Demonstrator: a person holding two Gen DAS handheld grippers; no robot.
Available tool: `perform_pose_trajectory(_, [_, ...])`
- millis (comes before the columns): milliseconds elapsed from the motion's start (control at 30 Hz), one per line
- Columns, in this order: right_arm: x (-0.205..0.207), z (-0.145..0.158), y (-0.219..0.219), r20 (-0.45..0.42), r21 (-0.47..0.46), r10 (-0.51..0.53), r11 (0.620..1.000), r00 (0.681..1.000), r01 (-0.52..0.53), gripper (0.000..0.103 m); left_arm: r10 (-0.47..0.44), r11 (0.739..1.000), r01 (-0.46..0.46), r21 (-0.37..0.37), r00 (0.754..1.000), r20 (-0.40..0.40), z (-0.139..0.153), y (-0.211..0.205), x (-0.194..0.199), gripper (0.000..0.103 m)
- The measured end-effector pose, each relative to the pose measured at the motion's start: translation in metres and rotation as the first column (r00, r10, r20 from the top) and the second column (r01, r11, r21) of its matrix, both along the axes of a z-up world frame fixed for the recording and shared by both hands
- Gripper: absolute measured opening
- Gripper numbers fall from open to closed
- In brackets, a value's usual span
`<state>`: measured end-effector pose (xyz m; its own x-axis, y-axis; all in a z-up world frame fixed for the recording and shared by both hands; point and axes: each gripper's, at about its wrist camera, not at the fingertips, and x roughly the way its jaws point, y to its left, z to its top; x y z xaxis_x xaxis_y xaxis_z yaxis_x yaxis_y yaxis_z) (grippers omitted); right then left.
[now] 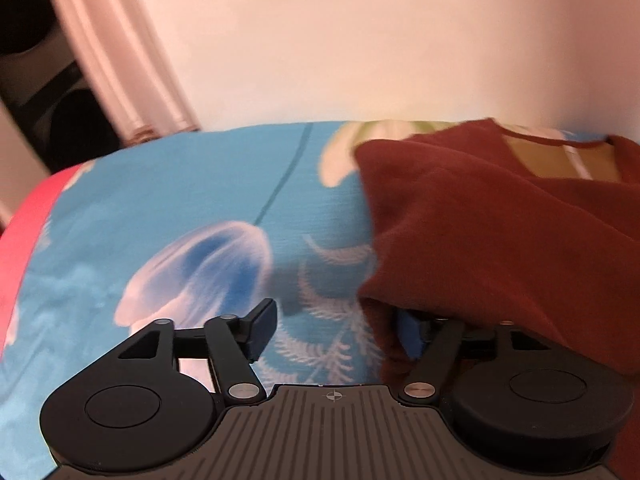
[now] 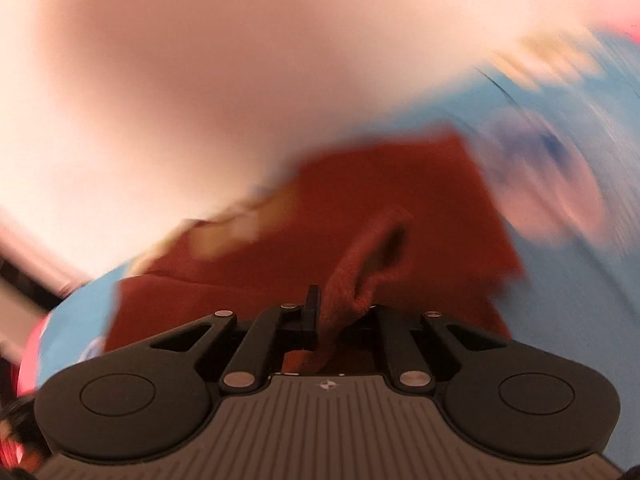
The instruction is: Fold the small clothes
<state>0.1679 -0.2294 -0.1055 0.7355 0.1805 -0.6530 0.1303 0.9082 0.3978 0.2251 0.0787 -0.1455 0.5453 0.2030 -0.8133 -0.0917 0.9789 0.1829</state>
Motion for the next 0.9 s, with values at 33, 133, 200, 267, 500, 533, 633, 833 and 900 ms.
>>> perform_pose_trajectory(33, [0.005, 0.017, 0.006, 0.056, -0.017, 0.056, 0.998, 0.997, -0.055, 0.009, 0.022, 1.000, -0.022, 0.004, 1.000, 0.001, 0.000, 0.001, 0.000, 0.103])
perform_pose_trajectory(133, [0.005, 0.071, -0.007, 0.337, 0.027, 0.165, 0.982, 0.927, -0.185, 0.009, 0.066, 0.997, -0.066, -0.028, 0.998, 0.011, 0.004, 0.007, -0.004, 0.103])
perform_pose_trajectory(200, [0.008, 0.070, -0.026, 0.393, -0.012, 0.148, 0.988, 0.907, -0.156, 0.010, 0.069, 0.997, -0.068, -0.030, 0.997, 0.017, 0.005, 0.006, -0.008, 0.103])
perform_pose_trajectory(267, [0.028, 0.034, -0.047, 0.231, -0.062, 0.108, 0.993, 0.967, -0.096, 0.018, 0.058, 0.998, -0.058, -0.012, 0.998, 0.026, 0.005, 0.004, -0.010, 0.103])
perform_pose_trajectory(500, [0.030, -0.047, -0.078, -0.029, -0.061, 0.029, 0.998, 0.999, -0.031, 0.031, -0.012, 0.995, 0.010, 0.097, 1.000, 0.020, -0.002, -0.015, -0.014, 0.103])
perform_pose_trajectory(533, [0.030, -0.046, -0.078, -0.028, -0.045, 0.022, 0.999, 0.999, -0.024, 0.043, -0.022, 0.994, 0.020, 0.107, 1.000, 0.019, -0.002, -0.016, -0.015, 0.103])
perform_pose_trajectory(633, [0.034, -0.041, -0.077, -0.015, -0.041, 0.014, 0.999, 1.000, -0.015, 0.045, -0.043, 0.992, 0.041, 0.119, 0.999, 0.016, -0.001, -0.017, -0.017, 0.103])
perform_pose_trajectory(833, [0.034, -0.033, -0.083, 0.061, -0.073, 0.045, 0.997, 0.997, -0.040, 0.017, -0.070, 0.988, 0.067, 0.137, 0.997, 0.016, -0.002, -0.019, -0.019, 0.103])
perform_pose_trajectory(900, [0.039, -0.037, -0.087, 0.037, -0.124, 0.009, 0.992, 0.999, -0.004, 0.031, -0.073, 0.987, 0.070, 0.143, 0.997, 0.015, -0.002, -0.020, -0.019, 0.103])
